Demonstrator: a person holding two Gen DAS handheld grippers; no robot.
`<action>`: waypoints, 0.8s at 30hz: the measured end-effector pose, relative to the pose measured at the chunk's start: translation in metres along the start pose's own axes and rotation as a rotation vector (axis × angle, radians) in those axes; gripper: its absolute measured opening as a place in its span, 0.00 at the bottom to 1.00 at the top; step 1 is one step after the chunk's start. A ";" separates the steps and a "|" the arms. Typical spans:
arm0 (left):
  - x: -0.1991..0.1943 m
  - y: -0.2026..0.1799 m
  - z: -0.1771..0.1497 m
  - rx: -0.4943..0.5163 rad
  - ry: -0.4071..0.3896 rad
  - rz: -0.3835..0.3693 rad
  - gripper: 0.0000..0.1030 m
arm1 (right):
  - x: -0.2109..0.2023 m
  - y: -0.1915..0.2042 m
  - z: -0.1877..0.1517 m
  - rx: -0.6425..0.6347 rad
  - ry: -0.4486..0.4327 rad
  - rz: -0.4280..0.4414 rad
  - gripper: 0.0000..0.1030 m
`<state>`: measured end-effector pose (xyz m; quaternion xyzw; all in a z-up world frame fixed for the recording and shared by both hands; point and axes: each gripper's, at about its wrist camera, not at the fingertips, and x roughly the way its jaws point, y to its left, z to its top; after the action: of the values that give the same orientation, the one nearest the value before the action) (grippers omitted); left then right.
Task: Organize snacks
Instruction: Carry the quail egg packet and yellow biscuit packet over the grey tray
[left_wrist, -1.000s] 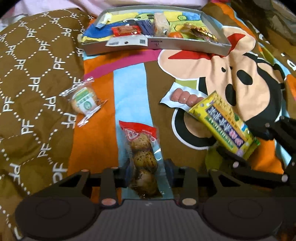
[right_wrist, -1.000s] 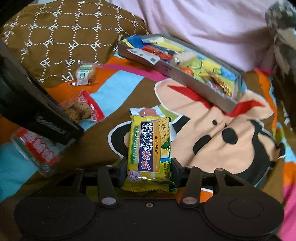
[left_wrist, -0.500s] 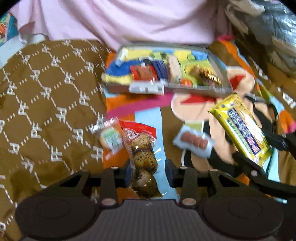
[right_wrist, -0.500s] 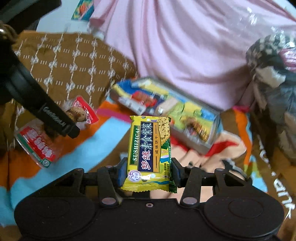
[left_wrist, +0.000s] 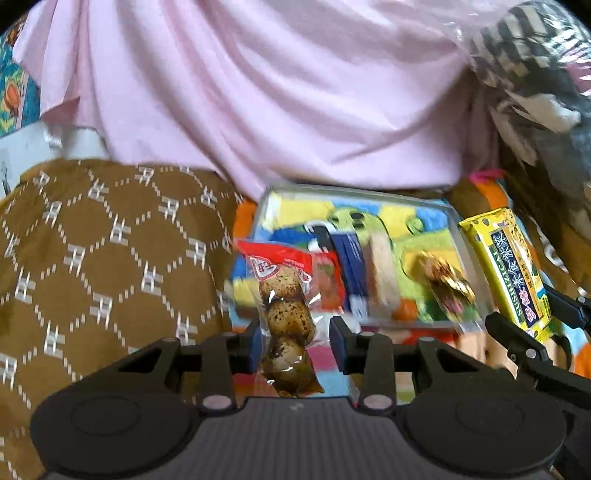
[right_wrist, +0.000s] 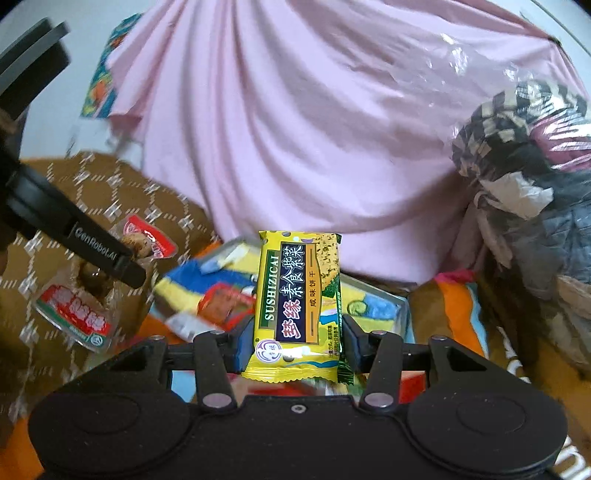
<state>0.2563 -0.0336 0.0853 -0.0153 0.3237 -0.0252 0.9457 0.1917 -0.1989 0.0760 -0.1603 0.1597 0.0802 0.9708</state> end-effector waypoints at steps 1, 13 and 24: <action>0.007 0.001 0.005 0.001 -0.003 0.005 0.40 | 0.009 -0.001 0.003 0.013 -0.002 -0.001 0.48; 0.113 0.001 0.045 -0.022 -0.027 0.013 0.40 | 0.133 -0.031 -0.007 0.149 0.049 -0.031 0.48; 0.169 -0.012 0.033 -0.018 0.006 0.018 0.40 | 0.181 -0.034 -0.039 0.205 0.118 -0.029 0.48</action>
<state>0.4099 -0.0545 0.0087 -0.0210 0.3268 -0.0136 0.9448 0.3573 -0.2249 -0.0104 -0.0671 0.2216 0.0397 0.9720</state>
